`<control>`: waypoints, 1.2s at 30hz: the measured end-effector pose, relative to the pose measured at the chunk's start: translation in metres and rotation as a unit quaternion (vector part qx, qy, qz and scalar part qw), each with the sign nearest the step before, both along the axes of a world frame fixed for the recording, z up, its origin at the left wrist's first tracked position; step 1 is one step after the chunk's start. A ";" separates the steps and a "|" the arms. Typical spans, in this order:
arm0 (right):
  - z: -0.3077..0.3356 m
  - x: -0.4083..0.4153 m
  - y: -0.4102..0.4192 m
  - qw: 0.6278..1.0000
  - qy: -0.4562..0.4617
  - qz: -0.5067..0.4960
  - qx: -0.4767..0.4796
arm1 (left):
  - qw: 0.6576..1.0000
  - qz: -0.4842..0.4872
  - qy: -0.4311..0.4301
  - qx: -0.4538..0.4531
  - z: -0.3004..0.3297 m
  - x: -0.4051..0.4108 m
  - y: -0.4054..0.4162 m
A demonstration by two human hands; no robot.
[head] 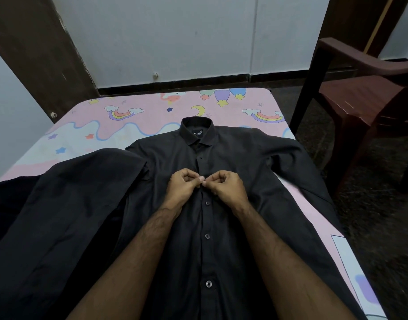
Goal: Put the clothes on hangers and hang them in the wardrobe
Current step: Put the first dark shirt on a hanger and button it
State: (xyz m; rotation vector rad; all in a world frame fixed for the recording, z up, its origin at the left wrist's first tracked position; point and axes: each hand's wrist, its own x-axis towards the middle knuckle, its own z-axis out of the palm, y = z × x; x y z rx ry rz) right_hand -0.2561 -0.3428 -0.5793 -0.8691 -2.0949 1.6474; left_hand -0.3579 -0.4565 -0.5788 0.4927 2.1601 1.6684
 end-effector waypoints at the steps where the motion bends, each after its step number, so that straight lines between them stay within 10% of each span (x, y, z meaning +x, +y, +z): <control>1: 0.000 0.000 0.001 1.000 0.007 0.006 -0.017 | 1.000 0.003 0.014 -0.007 -0.002 -0.001 0.000; 11: -0.002 -0.011 0.001 0.999 -0.038 -0.027 0.028 | 1.000 0.002 0.024 -0.009 -0.008 -0.003 0.003; 17: 0.009 0.020 0.011 0.998 0.033 0.046 -0.040 | 0.965 -0.069 0.221 -0.126 -0.016 0.019 -0.013; 24: 0.026 0.146 0.043 0.892 -0.175 0.059 0.412 | 0.897 -0.155 0.321 -0.262 0.006 0.057 -0.063; 36: 0.073 0.244 -0.009 0.905 -0.335 -0.046 0.257 | 0.771 -0.245 0.359 -0.466 0.019 0.166 -0.206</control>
